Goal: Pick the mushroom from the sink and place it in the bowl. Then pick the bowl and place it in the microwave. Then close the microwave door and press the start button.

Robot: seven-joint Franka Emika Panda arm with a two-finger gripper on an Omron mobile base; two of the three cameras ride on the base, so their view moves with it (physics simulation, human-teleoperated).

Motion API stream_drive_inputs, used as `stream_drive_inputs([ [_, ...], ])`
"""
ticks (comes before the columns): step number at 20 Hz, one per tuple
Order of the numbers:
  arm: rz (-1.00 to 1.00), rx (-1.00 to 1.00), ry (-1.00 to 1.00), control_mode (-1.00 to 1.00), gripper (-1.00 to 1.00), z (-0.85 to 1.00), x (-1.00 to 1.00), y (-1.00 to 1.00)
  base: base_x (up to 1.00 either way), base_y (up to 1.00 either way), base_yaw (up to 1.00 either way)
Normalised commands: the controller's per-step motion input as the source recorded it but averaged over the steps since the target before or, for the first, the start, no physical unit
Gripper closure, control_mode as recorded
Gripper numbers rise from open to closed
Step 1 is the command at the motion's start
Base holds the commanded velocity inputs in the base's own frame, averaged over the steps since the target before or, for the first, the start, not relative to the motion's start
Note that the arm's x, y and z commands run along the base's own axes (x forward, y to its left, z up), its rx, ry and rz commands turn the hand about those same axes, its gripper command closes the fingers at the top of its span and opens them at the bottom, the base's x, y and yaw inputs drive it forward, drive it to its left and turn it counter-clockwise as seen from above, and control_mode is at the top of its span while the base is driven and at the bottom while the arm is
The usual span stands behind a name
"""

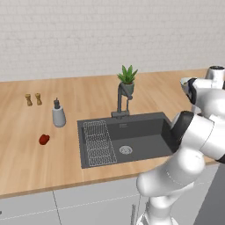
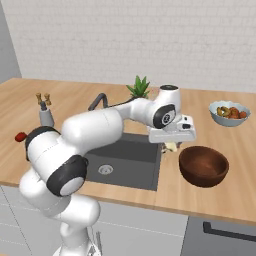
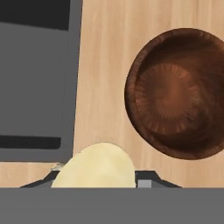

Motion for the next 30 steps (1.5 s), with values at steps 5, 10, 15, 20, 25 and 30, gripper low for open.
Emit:
stream_drive_inputs([
  [5, 0.0, 0.0, -0.03, -1.0, 1.0, -0.16, 0.18, -0.33, 0.0, 0.0, 0.0],
  [10, 0.0, 0.0, -0.1, -1.0, 1.0, -0.33, 0.29, -0.3, 0.0, 0.0, 0.0],
  [15, 0.0, 0.03, -0.06, -1.0, 1.0, -0.2, 0.24, -0.42, 0.0, 0.0, 0.0],
  [20, 0.02, 0.01, -0.01, -1.0, 1.0, -0.27, 0.11, -0.23, 0.0, 0.0, 0.0],
  [25, 0.02, 0.0, 0.0, -1.0, 1.0, -0.41, 0.3, -0.13, 0.0, 0.0, 0.0],
  [30, 0.03, 0.02, 0.01, -1.0, 1.0, -0.25, 0.59, -0.2, 0.0, 0.0, 0.0],
])
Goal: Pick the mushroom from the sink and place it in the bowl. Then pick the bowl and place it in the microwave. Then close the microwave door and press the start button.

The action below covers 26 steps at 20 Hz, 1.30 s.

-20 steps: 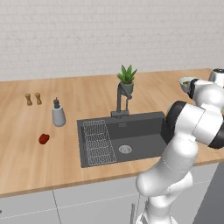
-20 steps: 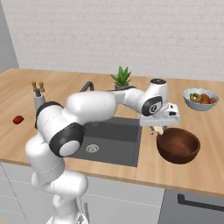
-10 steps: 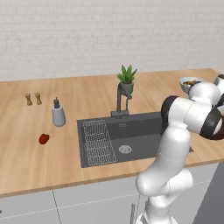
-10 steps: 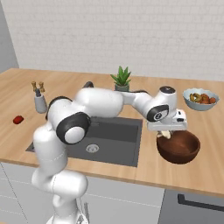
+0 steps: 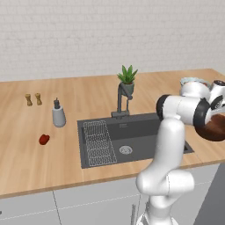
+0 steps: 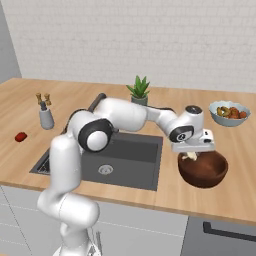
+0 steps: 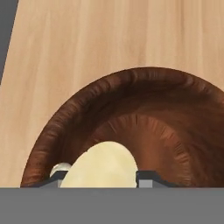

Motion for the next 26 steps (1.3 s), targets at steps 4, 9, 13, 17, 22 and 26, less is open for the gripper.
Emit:
stream_drive_inputs([
  [4, 0.06, 0.04, 0.0, -1.0, 1.0, -0.17, 0.2, -0.3, 0.0, 0.0, 0.0],
  [9, 0.04, 0.03, 0.0, -1.0, -1.0, -0.22, 0.0, -0.19, 0.0, 0.0, 0.0],
  [13, 0.0, 0.0, 0.0, -1.0, -1.0, -0.45, -0.01, 0.02, 0.0, 0.0, 0.0],
  [17, 0.0, 0.0, 0.0, -1.0, -1.0, -0.54, 0.0, 0.1, 0.0, 0.0, 0.0],
  [22, 0.0, 0.0, 0.0, -1.0, -1.0, -0.2, 0.0, 0.0, 0.0, 0.0, 0.0],
  [26, 0.0, 0.0, -0.13, -1.0, -1.0, 0.7, -0.22, 0.03, 0.0, 0.0, 0.0],
])
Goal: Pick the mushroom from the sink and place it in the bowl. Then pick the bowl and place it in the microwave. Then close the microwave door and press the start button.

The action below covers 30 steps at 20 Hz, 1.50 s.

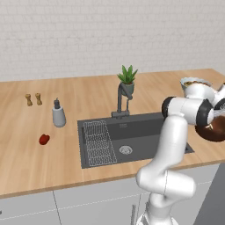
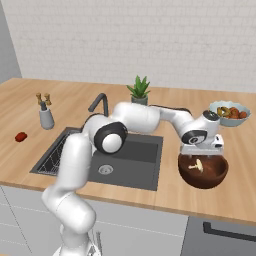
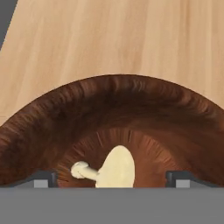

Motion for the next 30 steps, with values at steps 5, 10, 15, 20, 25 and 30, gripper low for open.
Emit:
stream_drive_inputs([
  [5, 0.0, 0.0, -0.04, -1.0, -1.0, 0.32, -0.34, 0.56, 0.0, 0.0, 0.0],
  [10, 0.0, -0.05, 0.02, -1.0, -1.0, 0.0, 0.02, 0.74, 0.0, 0.0, 0.0],
  [15, 0.0, -0.07, 0.0, -1.0, -1.0, -0.06, 0.14, 0.04, 0.0, 0.0, 0.0],
  [20, 0.0, -0.08, 0.01, -1.0, -1.0, -0.16, 0.11, 0.07, 0.0, 0.0, 0.0],
  [25, 0.0, 0.0, 0.07, -1.0, -1.0, -0.13, 0.04, 0.0, 0.0, 0.0, 0.0],
  [30, 0.0, 0.0, 0.02, -1.0, -1.0, -0.26, 0.0, -0.04, 0.0, 0.0, 0.0],
])
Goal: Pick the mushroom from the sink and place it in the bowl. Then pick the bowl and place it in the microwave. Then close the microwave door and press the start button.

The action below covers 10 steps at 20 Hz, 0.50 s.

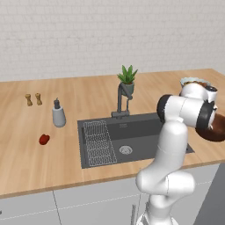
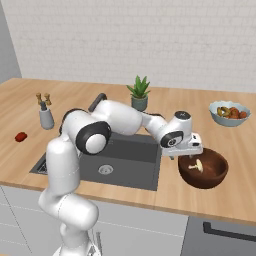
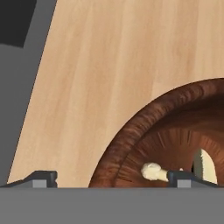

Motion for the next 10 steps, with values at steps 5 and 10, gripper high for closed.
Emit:
stream_drive_inputs([
  [5, 0.01, 0.0, 0.03, -1.0, -1.0, -0.28, 0.02, -0.13, 0.0, 0.0, 0.0],
  [10, 0.01, 0.0, 0.06, -1.0, -1.0, -0.31, 0.0, -0.05, 0.0, 0.0, 0.0],
])
